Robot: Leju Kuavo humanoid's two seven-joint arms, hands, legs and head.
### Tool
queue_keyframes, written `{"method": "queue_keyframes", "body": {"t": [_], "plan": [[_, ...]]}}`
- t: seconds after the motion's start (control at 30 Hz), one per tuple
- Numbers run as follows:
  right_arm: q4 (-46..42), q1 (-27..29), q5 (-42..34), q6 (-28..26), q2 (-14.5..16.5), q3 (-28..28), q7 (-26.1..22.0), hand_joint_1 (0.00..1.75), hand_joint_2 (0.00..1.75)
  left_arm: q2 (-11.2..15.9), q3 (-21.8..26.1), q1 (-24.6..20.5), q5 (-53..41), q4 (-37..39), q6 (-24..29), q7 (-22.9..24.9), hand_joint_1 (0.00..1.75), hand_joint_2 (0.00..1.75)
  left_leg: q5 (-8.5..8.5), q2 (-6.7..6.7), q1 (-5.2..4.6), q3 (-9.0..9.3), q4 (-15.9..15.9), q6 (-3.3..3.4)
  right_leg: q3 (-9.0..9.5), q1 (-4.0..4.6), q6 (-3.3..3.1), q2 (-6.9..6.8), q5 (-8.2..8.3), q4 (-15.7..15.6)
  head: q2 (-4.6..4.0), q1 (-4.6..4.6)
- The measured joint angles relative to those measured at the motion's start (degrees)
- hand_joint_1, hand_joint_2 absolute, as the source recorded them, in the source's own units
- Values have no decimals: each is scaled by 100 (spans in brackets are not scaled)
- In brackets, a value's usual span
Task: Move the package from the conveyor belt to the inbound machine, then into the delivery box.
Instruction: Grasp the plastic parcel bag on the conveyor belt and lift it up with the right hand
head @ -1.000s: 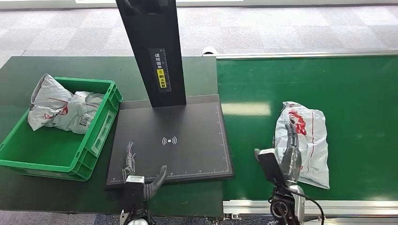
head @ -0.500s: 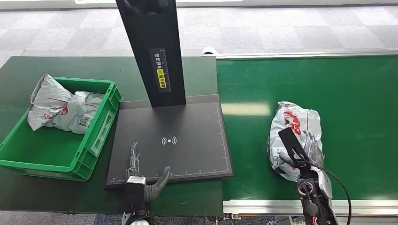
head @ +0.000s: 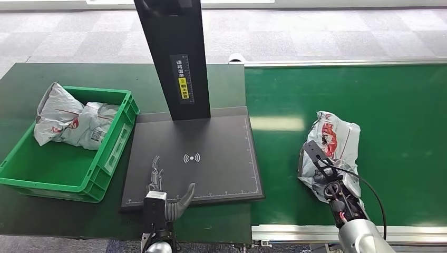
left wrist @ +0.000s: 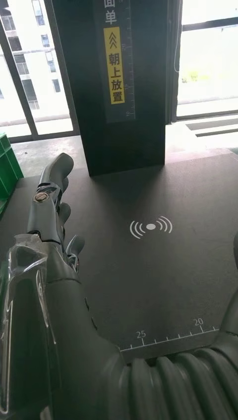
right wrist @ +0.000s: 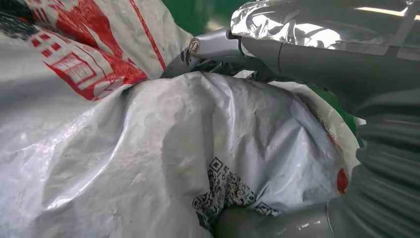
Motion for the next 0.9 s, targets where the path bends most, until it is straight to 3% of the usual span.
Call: {"method": "queue_keyframes", "body": {"t": [0.23,0.47,0.73,0.8,0.9], "plan": [[73,-30,95,-314,38,-32,-228,175,175,13,20,71,-80,-141,0,167,0,175,0,1,1,-2,8,1,-1,0,2,0,2,0,0,-1],[-600,278,-48,-387,271,-262,-1116,175,175,28,69,175,-193,-316,0,226,0,175,0,1,4,-18,6,1,-18,4,2,2,2,2,0,-1],[-1458,520,-49,-379,478,-300,-1164,175,175,26,118,252,-244,-430,0,206,0,175,0,-4,2,-25,6,1,-20,2,2,-3,1,2,0,1],[-1666,615,-169,-503,526,-303,-1527,175,175,9,184,304,-327,-489,1,87,0,175,0,-5,1,-27,7,1,-21,2,2,-3,2,2,0,1],[-2641,947,-595,-789,674,-212,-2475,175,175,-69,475,471,-363,-807,2,-151,0,175,0,-4,3,-30,7,1,-29,3,1,-3,1,2,0,-2]]}}
